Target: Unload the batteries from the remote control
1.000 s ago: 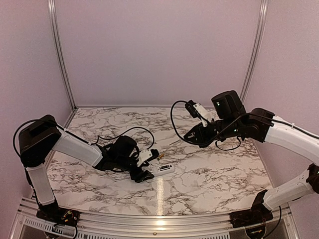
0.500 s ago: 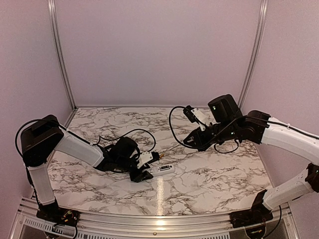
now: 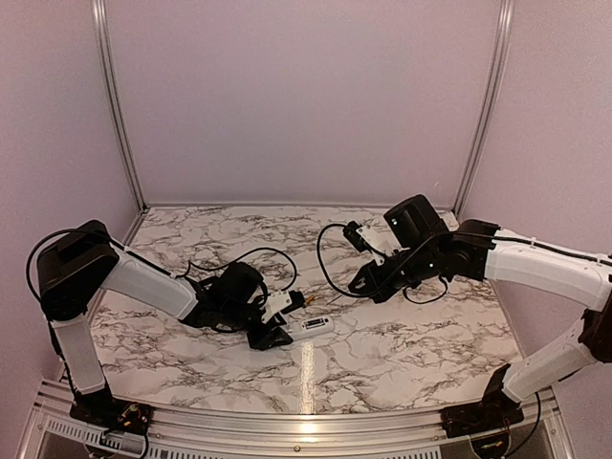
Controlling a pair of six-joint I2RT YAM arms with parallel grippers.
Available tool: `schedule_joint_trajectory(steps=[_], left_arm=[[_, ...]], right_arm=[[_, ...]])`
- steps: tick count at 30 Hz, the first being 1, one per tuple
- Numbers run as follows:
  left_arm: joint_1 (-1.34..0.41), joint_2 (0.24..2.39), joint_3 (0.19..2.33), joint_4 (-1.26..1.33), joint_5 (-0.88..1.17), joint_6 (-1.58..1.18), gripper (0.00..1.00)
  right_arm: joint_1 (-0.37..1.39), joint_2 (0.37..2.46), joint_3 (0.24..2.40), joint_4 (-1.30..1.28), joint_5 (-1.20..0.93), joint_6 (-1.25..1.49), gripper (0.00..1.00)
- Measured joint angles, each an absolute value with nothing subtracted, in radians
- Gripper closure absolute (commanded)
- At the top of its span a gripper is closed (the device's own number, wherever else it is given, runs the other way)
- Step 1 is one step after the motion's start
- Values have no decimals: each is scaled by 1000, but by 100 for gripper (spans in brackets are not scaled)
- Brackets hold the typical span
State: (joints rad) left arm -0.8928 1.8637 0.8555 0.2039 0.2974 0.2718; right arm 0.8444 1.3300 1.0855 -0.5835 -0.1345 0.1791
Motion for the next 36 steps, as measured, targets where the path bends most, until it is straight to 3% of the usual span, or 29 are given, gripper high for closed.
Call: schedule_joint_trajectory(steps=[36], left_arm=[[-893,1830,855,125,359,139,59]], right_arm=[[855,1592,1150,-574,-201,146,100]])
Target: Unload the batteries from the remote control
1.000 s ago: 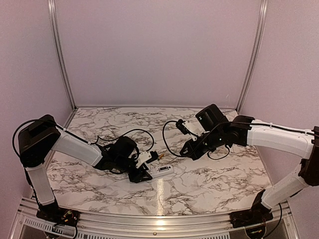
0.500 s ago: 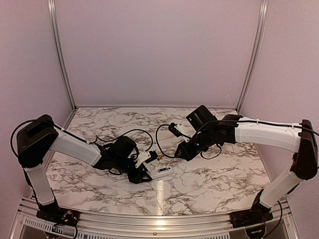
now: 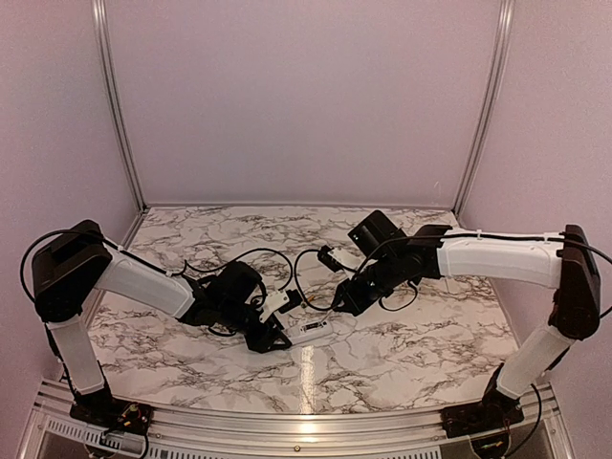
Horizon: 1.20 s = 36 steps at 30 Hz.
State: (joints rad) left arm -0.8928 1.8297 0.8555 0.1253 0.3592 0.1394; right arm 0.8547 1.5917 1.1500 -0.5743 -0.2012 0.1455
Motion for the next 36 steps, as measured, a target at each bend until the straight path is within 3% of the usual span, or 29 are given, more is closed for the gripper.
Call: schedule_joint_trajectory(steps=[36], left_arm=[[-893,1830,874,96,360,129,65]], right_arm=[[855,1612,1142,-522,-205,167,100]])
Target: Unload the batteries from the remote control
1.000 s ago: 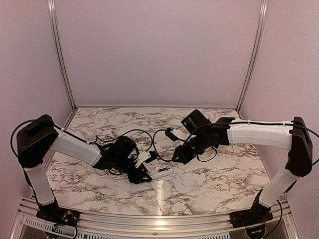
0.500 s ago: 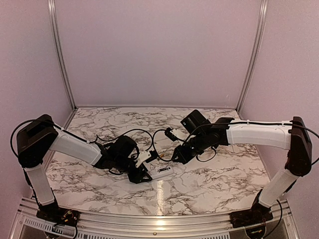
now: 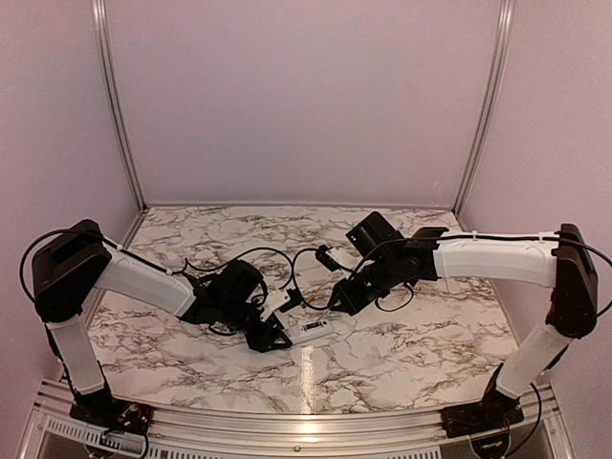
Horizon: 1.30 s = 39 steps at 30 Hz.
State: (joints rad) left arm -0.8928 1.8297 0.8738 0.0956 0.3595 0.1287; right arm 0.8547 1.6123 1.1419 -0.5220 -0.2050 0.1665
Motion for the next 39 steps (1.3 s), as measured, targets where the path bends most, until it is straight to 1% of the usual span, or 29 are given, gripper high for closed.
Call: schedule_joint_trajectory(steps=[15,28,39], left_arm=[[-893,1830,886,75,360,117,67],[-890,1830,904,46,369,69,68],[-887,1834,921,32,392,15,70]], right_arm=[[855,1618,1125,-496,-207,207,100],[876,1617,1106,-459,-151,252,100],[884,1571,1034,-391,-112,287,100]])
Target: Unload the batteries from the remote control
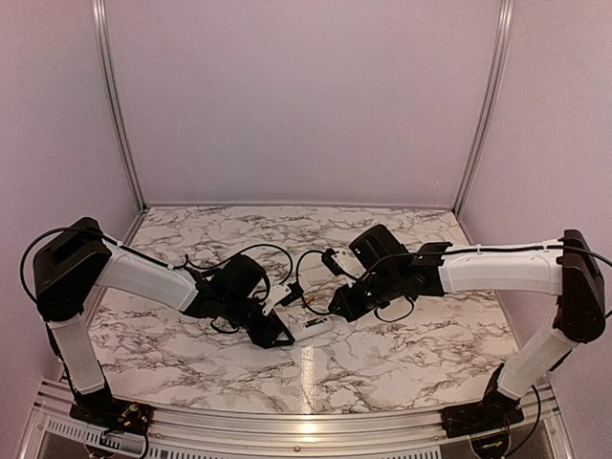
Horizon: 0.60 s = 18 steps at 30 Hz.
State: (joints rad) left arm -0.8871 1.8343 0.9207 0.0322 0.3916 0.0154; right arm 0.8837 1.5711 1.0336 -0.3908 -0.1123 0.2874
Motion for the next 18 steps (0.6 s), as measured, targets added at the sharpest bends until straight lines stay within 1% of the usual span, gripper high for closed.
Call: schedule_joint_trajectory(steps=[11,18], left_arm=[[-882,1866,956,21,438,-46,71],[-882,1873,965,15,445,-65,72]], right_arm=[[884,1508,917,-283,-78,319,100],[884,1491,881,-240,-75,329,100]])
